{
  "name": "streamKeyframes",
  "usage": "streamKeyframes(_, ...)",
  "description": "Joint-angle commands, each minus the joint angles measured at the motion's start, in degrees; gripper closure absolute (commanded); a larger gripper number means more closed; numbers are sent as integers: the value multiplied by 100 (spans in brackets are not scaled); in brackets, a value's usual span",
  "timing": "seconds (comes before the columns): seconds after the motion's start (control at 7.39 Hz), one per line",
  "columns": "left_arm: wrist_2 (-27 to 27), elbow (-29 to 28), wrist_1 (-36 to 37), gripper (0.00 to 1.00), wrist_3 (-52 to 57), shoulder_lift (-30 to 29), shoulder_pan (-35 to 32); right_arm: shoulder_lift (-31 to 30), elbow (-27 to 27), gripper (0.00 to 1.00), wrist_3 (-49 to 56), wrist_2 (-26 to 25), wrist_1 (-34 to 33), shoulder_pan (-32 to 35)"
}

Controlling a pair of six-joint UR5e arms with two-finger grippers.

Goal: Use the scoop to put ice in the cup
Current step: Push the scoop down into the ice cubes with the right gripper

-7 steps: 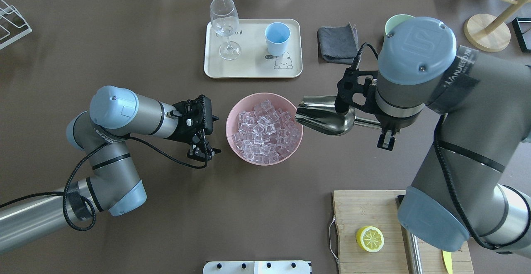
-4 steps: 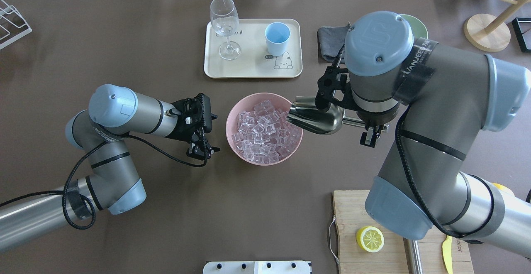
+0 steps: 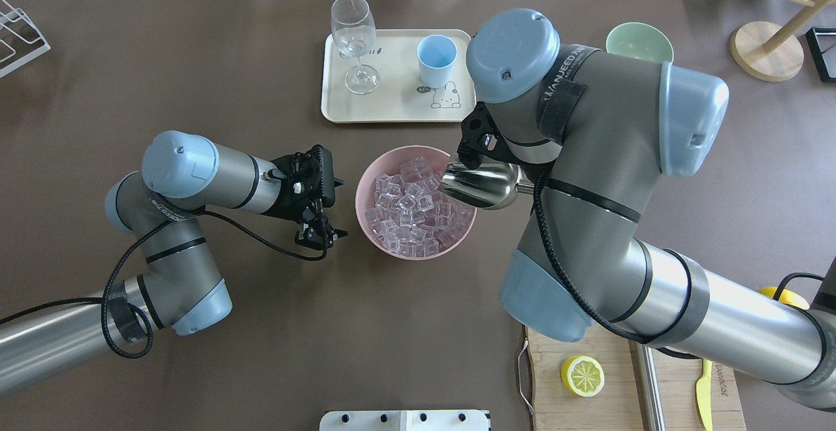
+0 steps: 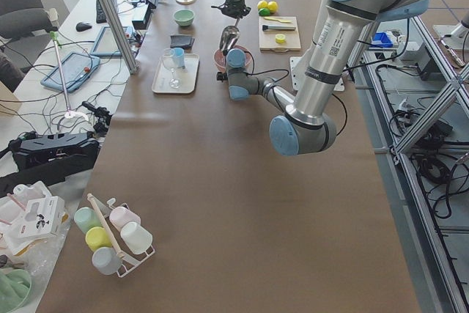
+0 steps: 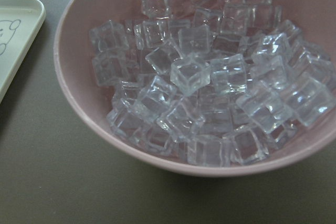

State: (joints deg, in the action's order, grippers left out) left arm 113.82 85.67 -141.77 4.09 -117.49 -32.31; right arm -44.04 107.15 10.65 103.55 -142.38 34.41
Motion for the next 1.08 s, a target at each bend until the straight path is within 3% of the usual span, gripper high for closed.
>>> streamKeyframes(0.0, 8, 2, -26, 2, -5, -28, -3, 220, -185, 100, 69, -151, -106, -92)
streamKeyframes(0.27, 0, -6, -43, 2, -13, -81, -3, 615, -641, 100, 69, -160, -133, -198)
streamKeyframes(0.54, 0, -6, -52, 2, -5, -72, -12, 634, -757, 100, 69, -300, -106, -268)
streamKeyframes(0.68, 0, -6, -52, 2, -5, -81, -12, 634, -618, 100, 382, -344, -167, -268)
streamKeyframes(0.95, 0, -6, -61, 2, -13, -81, -3, 845, -319, 100, 1102, -711, -992, -260)
